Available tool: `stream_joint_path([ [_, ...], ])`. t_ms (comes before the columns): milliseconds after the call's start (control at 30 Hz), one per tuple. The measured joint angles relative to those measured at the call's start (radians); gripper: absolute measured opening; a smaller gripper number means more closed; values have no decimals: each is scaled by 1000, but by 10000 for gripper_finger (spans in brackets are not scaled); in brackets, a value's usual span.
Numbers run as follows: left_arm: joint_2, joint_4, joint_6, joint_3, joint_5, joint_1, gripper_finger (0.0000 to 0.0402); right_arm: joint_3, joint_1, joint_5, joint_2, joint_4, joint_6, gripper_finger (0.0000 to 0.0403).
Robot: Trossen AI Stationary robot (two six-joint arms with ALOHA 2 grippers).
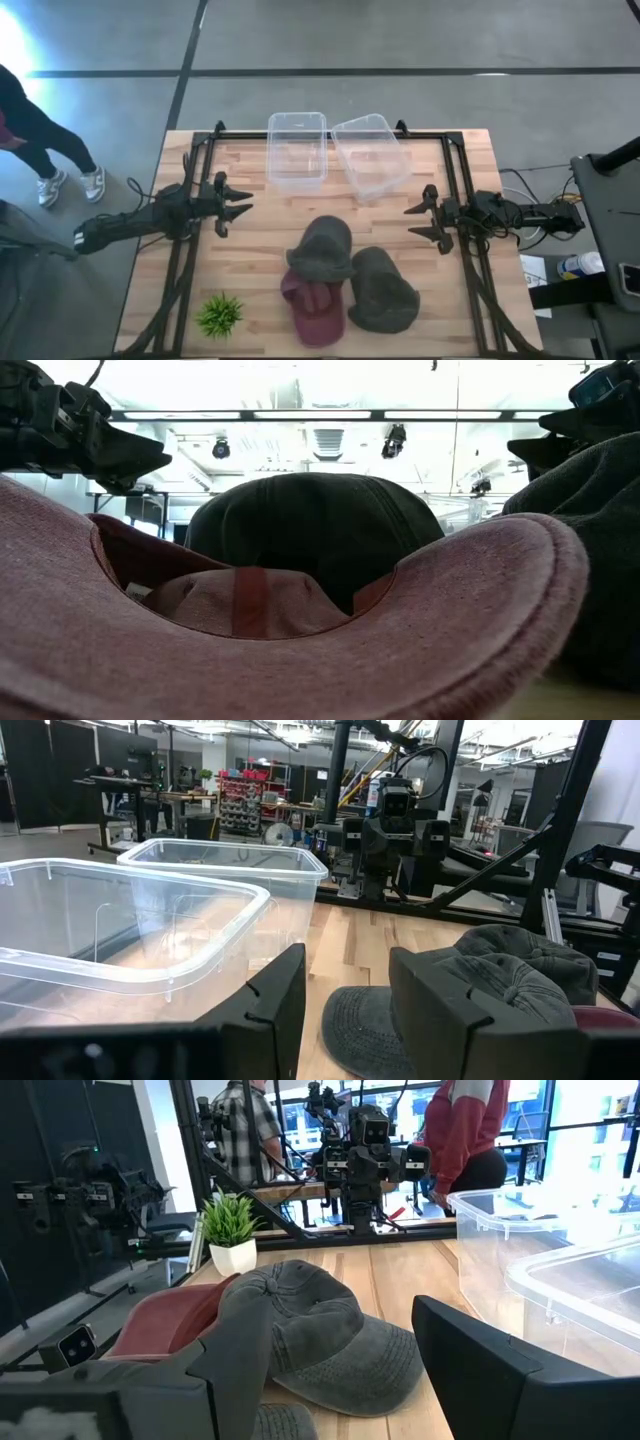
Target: Pick & Place hat
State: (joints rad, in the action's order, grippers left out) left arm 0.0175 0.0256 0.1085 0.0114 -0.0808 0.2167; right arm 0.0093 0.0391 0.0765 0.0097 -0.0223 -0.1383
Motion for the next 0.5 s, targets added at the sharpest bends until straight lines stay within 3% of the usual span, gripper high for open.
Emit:
stream_joint_path([
  [100, 0, 0, 0, 0, 0, 0, 140, 0, 1, 6, 0, -1, -115, 237],
  [233, 0, 0, 0, 0, 0, 0, 140, 0, 2, 10, 0, -8, -550, 237],
  [333, 0, 0, 0, 0, 0, 0, 140, 0, 2, 4, 0, -11, -788, 237],
  [500, 0, 0, 0, 0, 0, 0, 140, 0, 2, -106, 0, -11, -995, 237],
])
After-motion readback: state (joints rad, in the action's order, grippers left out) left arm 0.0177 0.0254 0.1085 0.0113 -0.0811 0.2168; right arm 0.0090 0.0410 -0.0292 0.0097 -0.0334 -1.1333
